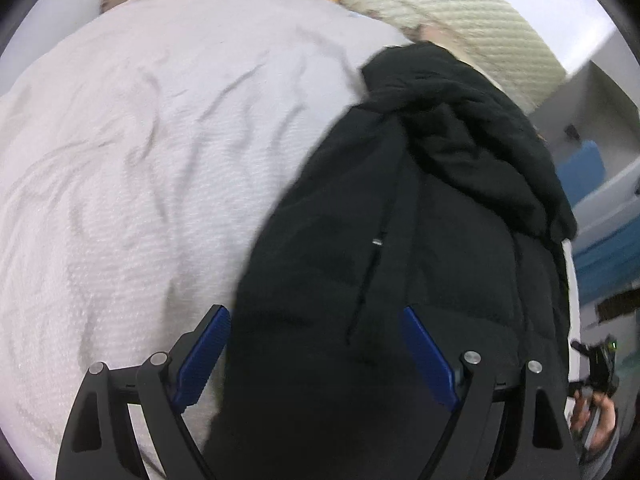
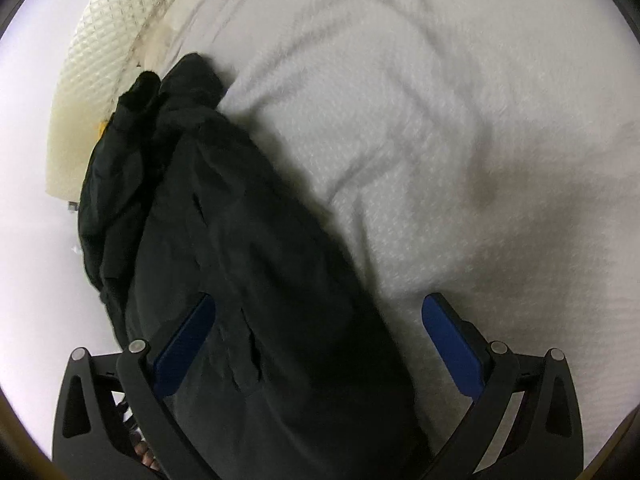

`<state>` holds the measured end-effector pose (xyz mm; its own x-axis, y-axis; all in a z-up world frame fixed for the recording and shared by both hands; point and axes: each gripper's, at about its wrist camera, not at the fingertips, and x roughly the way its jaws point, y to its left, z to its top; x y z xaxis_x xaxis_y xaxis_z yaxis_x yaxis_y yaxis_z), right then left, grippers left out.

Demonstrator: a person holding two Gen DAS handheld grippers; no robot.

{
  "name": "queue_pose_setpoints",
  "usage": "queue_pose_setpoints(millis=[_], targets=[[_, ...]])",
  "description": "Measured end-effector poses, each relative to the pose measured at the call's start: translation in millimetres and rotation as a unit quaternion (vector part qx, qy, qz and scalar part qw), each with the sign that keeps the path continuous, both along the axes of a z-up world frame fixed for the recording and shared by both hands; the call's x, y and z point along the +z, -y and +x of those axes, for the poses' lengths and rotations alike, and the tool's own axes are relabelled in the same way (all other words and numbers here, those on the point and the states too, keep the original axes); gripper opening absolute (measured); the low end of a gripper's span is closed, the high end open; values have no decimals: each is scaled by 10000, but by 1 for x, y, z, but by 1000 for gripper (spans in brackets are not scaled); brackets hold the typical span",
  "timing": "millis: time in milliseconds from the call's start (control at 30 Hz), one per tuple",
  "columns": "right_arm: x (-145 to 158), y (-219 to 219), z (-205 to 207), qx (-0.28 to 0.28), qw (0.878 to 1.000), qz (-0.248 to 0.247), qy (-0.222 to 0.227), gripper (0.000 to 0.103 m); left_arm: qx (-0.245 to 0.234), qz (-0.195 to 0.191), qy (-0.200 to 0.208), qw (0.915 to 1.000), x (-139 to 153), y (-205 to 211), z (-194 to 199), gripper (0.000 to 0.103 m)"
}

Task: Fold large clothes
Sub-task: 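Grasp the black jacket's hem with both grippers and lift it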

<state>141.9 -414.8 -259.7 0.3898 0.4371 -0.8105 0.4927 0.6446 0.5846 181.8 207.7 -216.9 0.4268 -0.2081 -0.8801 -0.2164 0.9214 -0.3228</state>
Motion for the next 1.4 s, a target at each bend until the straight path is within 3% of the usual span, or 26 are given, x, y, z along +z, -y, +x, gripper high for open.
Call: queue_pose_setpoints(millis=[100, 233, 367, 500, 567, 733, 900, 1067, 1133, 1267, 1400], targets=[[0, -17, 8, 385, 9987, 317, 46, 103, 277, 135, -14, 9995, -1, -11, -2, 87], [10, -48, 14, 957, 9942, 434, 216, 103, 530, 35, -281, 9982, -13, -24, -3, 87], [25, -65, 15, 1386, 9842, 823, 727, 103, 635, -39, -568, 9964, -26, -27, 2, 87], [52, -77, 10, 1701, 9675, 1177, 1454, 103, 425, -463, -934, 9936, -47, -21, 9, 87], [58, -79, 8, 1743, 9653, 1139, 1576, 103, 381, -798, -1105, 9899, -56, -16, 12, 87], [41, -79, 13, 1411, 9791, 907, 1146, 103, 420, -1247, -1129, 9849, -59, -19, 10, 87], [21, -68, 15, 1065, 9917, 491, 537, 103, 102, -1977, -894, 9761, -53, -14, 4, 87], [2, -52, 11, 646, 9978, 113, -54, 103, -462, -2724, -460, 9600, -35, 0, 2, 87], [-3, -49, 11, 551, 9982, 98, -230, 103, -603, -2508, -400, 9653, -28, 7, 3, 87], [-6, -56, 16, 767, 9964, 191, -296, 103, -526, -2159, -768, 9720, -40, 14, 8, 87], [6, -84, 20, 1290, 9906, 444, 20, 103, -446, -2218, -882, 9701, -52, 10, 8, 87]])
